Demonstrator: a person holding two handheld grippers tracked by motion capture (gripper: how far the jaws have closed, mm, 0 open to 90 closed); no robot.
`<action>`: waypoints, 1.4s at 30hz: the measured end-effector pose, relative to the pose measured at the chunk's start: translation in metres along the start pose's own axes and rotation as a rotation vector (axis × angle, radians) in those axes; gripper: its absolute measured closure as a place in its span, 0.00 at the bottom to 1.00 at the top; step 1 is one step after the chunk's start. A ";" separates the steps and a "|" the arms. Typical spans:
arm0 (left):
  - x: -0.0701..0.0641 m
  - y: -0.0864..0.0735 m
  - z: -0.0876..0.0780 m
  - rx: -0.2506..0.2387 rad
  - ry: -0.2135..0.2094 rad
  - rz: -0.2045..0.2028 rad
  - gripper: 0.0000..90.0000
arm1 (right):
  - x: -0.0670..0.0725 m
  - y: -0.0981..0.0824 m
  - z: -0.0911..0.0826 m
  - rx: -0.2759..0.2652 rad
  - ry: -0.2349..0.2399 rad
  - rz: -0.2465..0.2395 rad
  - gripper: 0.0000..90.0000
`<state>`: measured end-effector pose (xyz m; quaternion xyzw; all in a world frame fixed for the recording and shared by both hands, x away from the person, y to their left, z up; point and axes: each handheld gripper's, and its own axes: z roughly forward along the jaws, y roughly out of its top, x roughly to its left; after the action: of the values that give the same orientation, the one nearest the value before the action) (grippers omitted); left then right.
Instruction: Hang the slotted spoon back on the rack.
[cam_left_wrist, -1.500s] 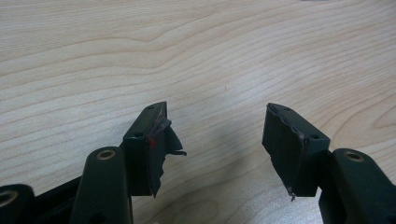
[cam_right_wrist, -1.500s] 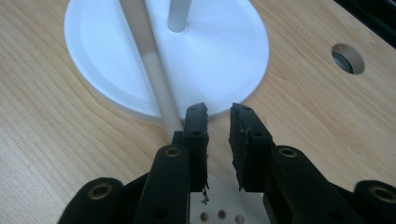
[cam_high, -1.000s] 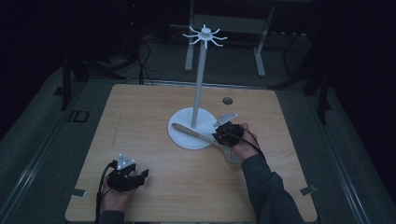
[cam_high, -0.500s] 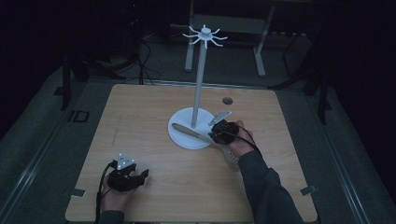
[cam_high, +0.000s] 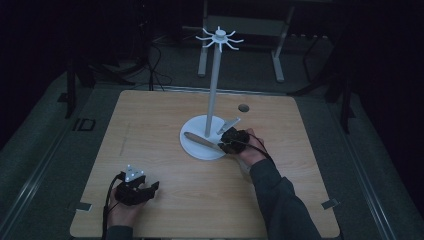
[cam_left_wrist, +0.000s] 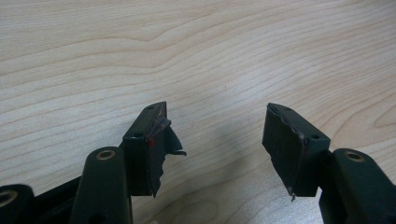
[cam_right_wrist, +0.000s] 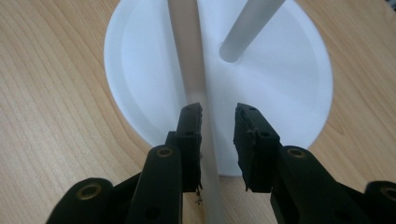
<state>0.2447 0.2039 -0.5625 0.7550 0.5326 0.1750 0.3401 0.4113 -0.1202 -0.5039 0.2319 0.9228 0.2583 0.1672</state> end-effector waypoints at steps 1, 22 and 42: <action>0.000 0.000 0.000 0.000 0.000 0.000 0.46 | 0.000 0.000 0.001 0.004 0.003 0.002 0.79; 0.002 -0.002 -0.002 -0.005 0.005 -0.009 0.45 | 0.002 0.019 0.039 0.087 0.054 -0.008 0.75; 0.004 -0.003 -0.004 -0.007 0.005 -0.014 0.45 | -0.002 0.031 0.058 0.190 0.108 -0.033 0.82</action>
<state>0.2414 0.2093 -0.5618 0.7495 0.5383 0.1765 0.3426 0.4479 -0.0748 -0.5333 0.2175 0.9545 0.1788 0.0988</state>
